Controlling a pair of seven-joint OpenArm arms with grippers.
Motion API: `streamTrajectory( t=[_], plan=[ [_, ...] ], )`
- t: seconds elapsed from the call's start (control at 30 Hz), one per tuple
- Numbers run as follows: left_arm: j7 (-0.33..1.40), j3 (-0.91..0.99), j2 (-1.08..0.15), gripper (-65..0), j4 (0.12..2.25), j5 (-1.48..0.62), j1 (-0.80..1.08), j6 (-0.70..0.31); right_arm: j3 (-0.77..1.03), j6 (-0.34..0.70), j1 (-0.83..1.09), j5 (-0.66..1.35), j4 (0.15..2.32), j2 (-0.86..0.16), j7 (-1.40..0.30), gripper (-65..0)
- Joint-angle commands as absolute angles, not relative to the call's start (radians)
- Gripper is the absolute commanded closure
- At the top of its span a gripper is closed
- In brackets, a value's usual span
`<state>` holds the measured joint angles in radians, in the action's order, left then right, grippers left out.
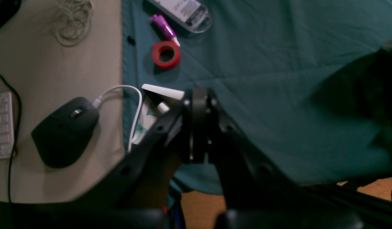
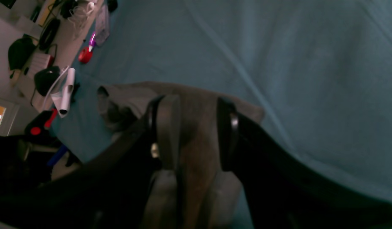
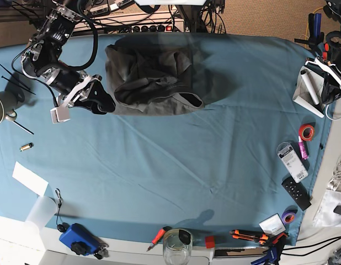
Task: Fold the T-shirt properly
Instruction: 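Release the folded end and pull the right gripper back, then press and smooth the folded shirt flat with the right gripper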
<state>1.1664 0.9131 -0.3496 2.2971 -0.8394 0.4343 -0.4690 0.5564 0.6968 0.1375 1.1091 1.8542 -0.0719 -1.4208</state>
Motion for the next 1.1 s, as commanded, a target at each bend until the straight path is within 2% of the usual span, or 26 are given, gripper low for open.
streamTrajectory(
  t=[0.0, 0.1, 0.3, 0.6, 0.7, 0.83, 1.07],
  plan=[
    [1.145, 0.921, -0.366, 0.0, 2.31, -0.854, 0.432, -0.469, 0.558, 0.698, 0.113, 1.119, 1.872, -0.083, -1.392, -14.7],
    [1.145, 0.921, -0.366, 0.0, 2.31, -0.854, 0.432, -0.469, 0.558, 0.698, 0.086, 1.059, 1.872, -0.083, -1.356, -0.3],
    [1.144, 0.921, -0.366, 0.0, 2.31, -0.854, 0.432, -0.47, 0.539, 0.698, 0.027, 0.954, 1.87, -0.08, -1.299, 0.0],
    [1.144, 0.921, -0.366, 0.0, 2.31, -0.854, 0.432, -0.47, 0.317, 0.698, 0.015, 0.723, 1.776, -0.075, -1.203, 0.0],
    [1.144, 0.921, -0.366, 0.0, 2.31, -0.853, 0.432, -0.47, 0.287, 0.698, 0.014, 0.738, 1.753, -0.075, -1.241, 0.0],
    [1.144, 0.921, -0.366, 0.0, 2.31, -0.853, 0.432, -0.47, 0.266, 0.698, 0.021, 0.884, 1.753, -0.075, -1.396, 0.0],
    [1.136, 0.921, -0.366, 0.0, 2.31, -0.853, 0.432, -0.47, 0.187, 0.698, 0.102, 0.981, 1.753, -0.075, -1.396, 0.0]
  ],
)
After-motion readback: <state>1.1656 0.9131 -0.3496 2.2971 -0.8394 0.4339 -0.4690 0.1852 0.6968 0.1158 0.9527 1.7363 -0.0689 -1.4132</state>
